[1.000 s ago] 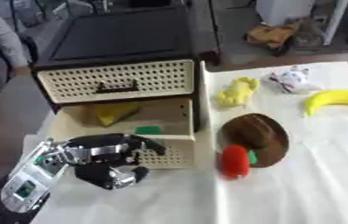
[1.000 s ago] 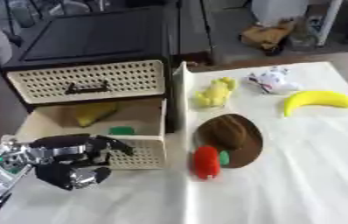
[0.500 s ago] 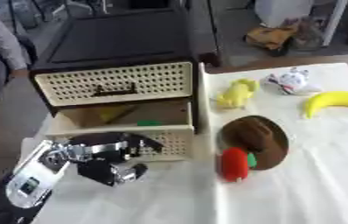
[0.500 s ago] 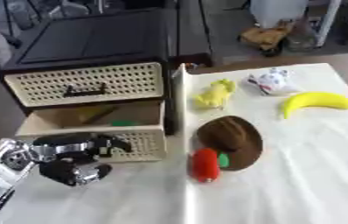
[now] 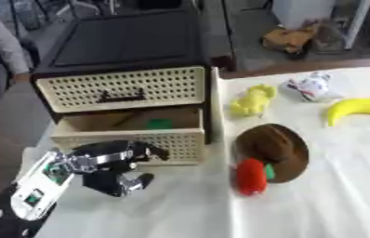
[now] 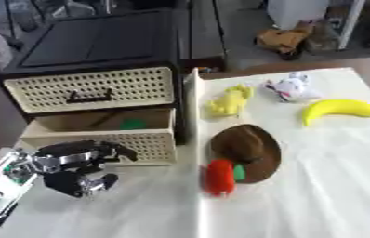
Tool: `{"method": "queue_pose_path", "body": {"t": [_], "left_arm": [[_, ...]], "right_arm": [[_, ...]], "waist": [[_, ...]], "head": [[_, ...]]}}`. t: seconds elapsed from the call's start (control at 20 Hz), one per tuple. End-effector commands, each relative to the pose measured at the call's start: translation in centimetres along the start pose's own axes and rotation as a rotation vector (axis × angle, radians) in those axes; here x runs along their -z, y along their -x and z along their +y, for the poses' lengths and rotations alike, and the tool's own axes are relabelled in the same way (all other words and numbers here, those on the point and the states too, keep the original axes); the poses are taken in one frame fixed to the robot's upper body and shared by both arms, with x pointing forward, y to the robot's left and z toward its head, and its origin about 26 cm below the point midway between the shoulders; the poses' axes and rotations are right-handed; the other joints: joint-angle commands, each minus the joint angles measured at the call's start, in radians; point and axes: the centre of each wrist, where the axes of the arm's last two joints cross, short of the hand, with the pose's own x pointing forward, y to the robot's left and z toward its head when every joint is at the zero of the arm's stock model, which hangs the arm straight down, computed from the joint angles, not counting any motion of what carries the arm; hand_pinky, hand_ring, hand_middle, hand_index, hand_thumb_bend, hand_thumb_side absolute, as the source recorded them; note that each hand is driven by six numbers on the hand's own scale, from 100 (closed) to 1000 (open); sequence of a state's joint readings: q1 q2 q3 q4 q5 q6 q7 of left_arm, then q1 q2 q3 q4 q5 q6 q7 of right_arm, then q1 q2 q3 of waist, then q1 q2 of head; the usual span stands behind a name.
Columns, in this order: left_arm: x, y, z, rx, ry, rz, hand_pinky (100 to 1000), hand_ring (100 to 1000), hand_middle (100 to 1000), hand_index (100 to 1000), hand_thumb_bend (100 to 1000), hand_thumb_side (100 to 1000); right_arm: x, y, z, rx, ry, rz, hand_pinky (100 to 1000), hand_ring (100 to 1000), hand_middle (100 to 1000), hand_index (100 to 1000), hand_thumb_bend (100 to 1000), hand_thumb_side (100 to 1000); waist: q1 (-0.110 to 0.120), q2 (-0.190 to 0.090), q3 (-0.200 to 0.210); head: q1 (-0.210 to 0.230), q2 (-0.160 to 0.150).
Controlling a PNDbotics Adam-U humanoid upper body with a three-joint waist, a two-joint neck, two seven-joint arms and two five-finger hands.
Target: Pick up objects from table and place into drawer.
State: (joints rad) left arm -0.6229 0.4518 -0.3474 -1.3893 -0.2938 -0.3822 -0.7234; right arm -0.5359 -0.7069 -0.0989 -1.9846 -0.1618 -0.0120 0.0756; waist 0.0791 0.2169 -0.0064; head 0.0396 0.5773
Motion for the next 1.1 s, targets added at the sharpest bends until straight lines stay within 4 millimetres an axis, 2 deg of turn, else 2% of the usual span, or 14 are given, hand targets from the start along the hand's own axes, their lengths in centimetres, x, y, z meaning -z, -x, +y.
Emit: {"method": "queue_pose_path", "body": {"t": [0.05, 0.4, 1.1], "left_arm": [[-1.4, 0.6, 1.3, 0.042, -0.017, 0.032, 100, 100, 888, 1000, 100, 721], [-2.1, 2.0, 2.3, 0.05, -0.097, 0.077, 100, 100, 888, 1000, 100, 703], [-2.3, 2.6, 3.3, 0.043, -0.146, 0.09, 100, 100, 902, 1000, 100, 720]], "right_arm": [[0.5, -0.9, -0.5, -0.014, 0.003, -0.035, 649, 799, 585, 672, 521, 969], [0.9, -1.1, -0.5, -0.006, 0.002, -0.057, 649, 799, 584, 671, 522, 968], [1.0, -1.2, -0.5, -0.004, 0.0, -0.063, 649, 800, 583, 670, 522, 967]], "waist": [[-0.007, -0.007, -0.001], [-0.011, 0.011, -0.013], [-0.013, 0.032, -0.027]], "head": [[0.005, -0.018], [0.016, -0.05], [0.022, -0.066]]}}
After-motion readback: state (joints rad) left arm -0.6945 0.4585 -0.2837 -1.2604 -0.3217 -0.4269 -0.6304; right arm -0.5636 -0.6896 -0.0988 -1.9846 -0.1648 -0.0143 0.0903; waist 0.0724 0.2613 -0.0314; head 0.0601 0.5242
